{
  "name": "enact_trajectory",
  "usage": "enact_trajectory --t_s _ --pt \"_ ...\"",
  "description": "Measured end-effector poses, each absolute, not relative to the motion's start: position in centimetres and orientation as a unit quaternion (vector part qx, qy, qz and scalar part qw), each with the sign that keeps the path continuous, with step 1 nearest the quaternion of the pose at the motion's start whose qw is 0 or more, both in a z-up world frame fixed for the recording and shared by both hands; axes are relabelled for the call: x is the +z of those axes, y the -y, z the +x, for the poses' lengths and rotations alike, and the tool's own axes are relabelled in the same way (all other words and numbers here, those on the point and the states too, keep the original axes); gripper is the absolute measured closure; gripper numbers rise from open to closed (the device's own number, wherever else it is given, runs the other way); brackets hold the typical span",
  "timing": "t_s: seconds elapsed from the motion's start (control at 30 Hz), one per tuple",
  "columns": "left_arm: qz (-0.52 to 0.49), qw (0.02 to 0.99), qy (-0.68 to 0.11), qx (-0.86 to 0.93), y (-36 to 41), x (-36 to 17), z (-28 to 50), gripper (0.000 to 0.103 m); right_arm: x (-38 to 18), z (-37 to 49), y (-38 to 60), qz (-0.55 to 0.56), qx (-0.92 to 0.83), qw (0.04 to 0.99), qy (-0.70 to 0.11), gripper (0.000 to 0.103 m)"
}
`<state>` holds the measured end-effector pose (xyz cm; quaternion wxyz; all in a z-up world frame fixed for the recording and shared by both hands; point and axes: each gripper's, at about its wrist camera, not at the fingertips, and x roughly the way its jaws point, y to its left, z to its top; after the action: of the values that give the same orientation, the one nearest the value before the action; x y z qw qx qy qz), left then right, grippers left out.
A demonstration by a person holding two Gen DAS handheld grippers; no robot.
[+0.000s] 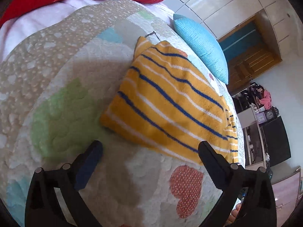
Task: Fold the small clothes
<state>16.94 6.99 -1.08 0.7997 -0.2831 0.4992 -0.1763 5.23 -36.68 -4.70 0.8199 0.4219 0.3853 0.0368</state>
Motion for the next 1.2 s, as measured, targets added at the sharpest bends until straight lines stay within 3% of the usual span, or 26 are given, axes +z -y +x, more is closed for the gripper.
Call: enact_trajectory --t_s 0.2,0.23,0.27,0.3,0.33,0.47,0.53,0.73,0.8,0.87,0.93,1.0,1.1,1.2 --pt "-0.302 0.797 -0.495 -0.167 -4.8 -1.8 22.3 0.001 -5.6 11.0 36.8 0.449 0.023 0.82 -0.354 0.03" --pt "-0.298 0.798 -0.498 -0.162 -4.4 -1.8 23.0 0.001 -5.6 11.9 36.9 0.449 0.018 0.821 -0.352 0.04" --pt "-0.291 0.799 -0.503 -0.156 -4.1 -1.7 23.5 0.007 -5.7 12.7 36.9 0.448 0.011 0.819 -0.357 0.052" --pt "-0.275 0.803 -0.509 -0.145 -3.8 -1.5 23.7 0.045 -6.0 13.4 37.0 0.457 0.014 0.81 -0.367 0.078" --pt "-0.258 0.8 -0.522 -0.145 -3.4 -1.4 23.9 0.071 -6.4 13.9 37.4 0.476 0.021 0.796 -0.373 0.079" --pt "-0.242 0.803 -0.523 -0.152 -4.2 0.4 21.7 0.078 -5.1 12.4 37.6 0.478 0.034 0.796 -0.37 0.084" --pt "-0.238 0.803 -0.523 -0.154 -4.9 1.5 20.0 0.09 -4.0 10.9 37.4 0.467 0.045 0.8 -0.373 0.085" --pt "-0.267 0.79 -0.525 -0.169 -7.5 2.4 14.2 0.089 -2.5 5.1 37.0 0.445 0.063 0.809 -0.378 0.084" --pt "-0.257 0.794 -0.528 -0.156 -7.9 2.3 12.3 0.085 -3.2 3.9 37.0 0.433 0.053 0.809 -0.393 0.079" --pt "-0.248 0.802 -0.526 -0.139 -8.5 2.6 10.3 0.072 -4.5 2.3 37.3 0.444 0.037 0.8 -0.402 0.07" --pt "-0.25 0.813 -0.511 -0.126 -9.3 3.2 8.2 0.045 -5.4 0.4 37.9 0.467 0.034 0.791 -0.394 0.068" --pt "-0.247 0.829 -0.491 -0.105 -10.3 4.0 6.0 0.033 -5.5 -1.3 38.1 0.475 0.037 0.79 -0.385 0.066" --pt "-0.233 0.851 -0.465 -0.077 -11.3 5.5 3.3 0.026 -4.2 -3.2 37.2 0.444 0.024 0.808 -0.386 0.056" --pt "-0.208 0.872 -0.439 -0.052 -11.7 6.9 1.5 0.019 -2.4 -4.6 35.6 0.385 0.0 0.834 -0.394 0.054"
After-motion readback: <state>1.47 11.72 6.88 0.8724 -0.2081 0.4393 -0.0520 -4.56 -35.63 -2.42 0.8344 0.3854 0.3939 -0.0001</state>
